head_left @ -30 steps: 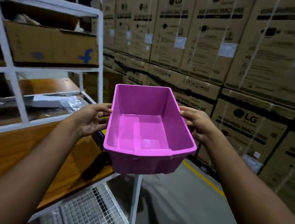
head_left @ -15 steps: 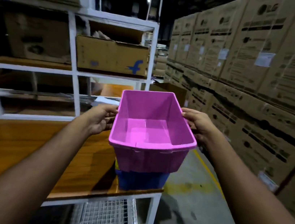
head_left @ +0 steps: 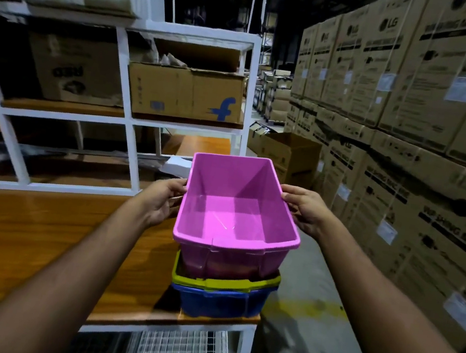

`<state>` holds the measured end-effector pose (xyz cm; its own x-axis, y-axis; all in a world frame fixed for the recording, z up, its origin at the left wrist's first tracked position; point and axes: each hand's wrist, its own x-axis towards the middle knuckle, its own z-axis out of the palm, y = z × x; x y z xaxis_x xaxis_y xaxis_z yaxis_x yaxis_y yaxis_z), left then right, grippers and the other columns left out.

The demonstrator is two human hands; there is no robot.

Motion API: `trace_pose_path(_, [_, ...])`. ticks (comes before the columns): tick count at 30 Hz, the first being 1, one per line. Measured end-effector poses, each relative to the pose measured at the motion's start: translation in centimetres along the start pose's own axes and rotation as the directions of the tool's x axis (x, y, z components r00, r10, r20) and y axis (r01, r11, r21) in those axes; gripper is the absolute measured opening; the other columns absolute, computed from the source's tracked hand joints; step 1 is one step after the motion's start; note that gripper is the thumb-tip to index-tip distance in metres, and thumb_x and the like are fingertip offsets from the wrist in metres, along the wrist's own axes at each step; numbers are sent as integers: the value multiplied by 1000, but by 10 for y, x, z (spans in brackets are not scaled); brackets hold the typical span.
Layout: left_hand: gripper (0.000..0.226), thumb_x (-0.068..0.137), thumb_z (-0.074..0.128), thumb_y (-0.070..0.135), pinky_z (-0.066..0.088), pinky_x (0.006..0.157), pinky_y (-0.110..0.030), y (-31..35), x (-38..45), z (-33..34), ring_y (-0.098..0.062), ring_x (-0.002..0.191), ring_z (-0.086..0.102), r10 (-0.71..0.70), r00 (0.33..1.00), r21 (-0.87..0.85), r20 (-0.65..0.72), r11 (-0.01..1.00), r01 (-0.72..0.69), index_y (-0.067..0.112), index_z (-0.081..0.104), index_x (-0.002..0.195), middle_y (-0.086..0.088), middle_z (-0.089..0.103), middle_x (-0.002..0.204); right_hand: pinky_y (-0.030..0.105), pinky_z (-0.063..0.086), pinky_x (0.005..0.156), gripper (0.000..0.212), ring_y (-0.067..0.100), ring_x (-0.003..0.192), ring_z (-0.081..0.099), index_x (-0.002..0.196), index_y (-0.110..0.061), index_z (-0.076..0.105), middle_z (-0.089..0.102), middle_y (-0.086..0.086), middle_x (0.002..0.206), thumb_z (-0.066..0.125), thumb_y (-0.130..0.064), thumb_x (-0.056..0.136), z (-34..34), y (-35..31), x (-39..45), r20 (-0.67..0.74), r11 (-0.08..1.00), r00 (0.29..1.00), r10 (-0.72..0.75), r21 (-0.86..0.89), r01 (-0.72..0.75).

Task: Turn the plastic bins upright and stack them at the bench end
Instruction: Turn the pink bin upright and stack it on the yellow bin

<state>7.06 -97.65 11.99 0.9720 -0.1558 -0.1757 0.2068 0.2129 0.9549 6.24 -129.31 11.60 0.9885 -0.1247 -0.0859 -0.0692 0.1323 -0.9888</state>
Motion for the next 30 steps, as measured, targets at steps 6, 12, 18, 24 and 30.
trace_pose_path(6, [41, 89, 37, -3, 46, 74, -28, -25, 12, -4, -15, 78, 56, -15, 999, 18, -37, 1000, 16, 13, 64, 115, -4, 65, 91, 26, 57, 59, 39, 23, 80, 69, 123, -2, 60, 69, 19, 107, 51, 15, 89, -1, 27, 8, 49, 999, 998, 49, -1, -49])
trace_pose_path(12, [44, 88, 33, -11, 52, 65, -29, -55, 15, -9, -18, 68, 58, 6, 996, 130, -93, 991, 6, 5, 63, 117, -12, 67, 88, 33, 52, 72, 39, 24, 86, 68, 121, 0, 61, 72, 13, 99, 50, 17, 88, -1, 62, 12, 33, 994, 997, 71, -80, -68])
trace_pose_path(18, [35, 90, 44, -9, 55, 65, -34, -75, 18, -18, -24, 73, 63, 13, 990, 312, -144, 949, 33, 2, 63, 117, -16, 69, 92, 27, 57, 66, 35, 22, 89, 71, 119, -5, 65, 73, 10, 102, 53, 11, 90, 3, 78, 8, 34, 979, 997, 67, -196, -59])
trace_pose_path(24, [25, 94, 52, 2, 51, 56, -30, -88, 18, -21, -19, 72, 64, 41, 971, 326, -237, 945, 39, 6, 64, 115, -10, 70, 88, 28, 56, 65, 32, 19, 85, 70, 120, -5, 64, 72, 8, 99, 55, 6, 92, 4, 83, 4, -9, 964, 998, 56, -259, -57])
trace_pose_path(30, [30, 93, 49, 3, 53, 69, -36, -85, 6, -29, -23, 80, 62, 37, 977, 387, -210, 921, 48, 10, 61, 120, -10, 68, 95, 34, 59, 76, 40, 20, 97, 68, 129, -7, 60, 69, 7, 111, 61, 1, 89, 9, 78, -3, -42, 880, 999, 0, -474, -20])
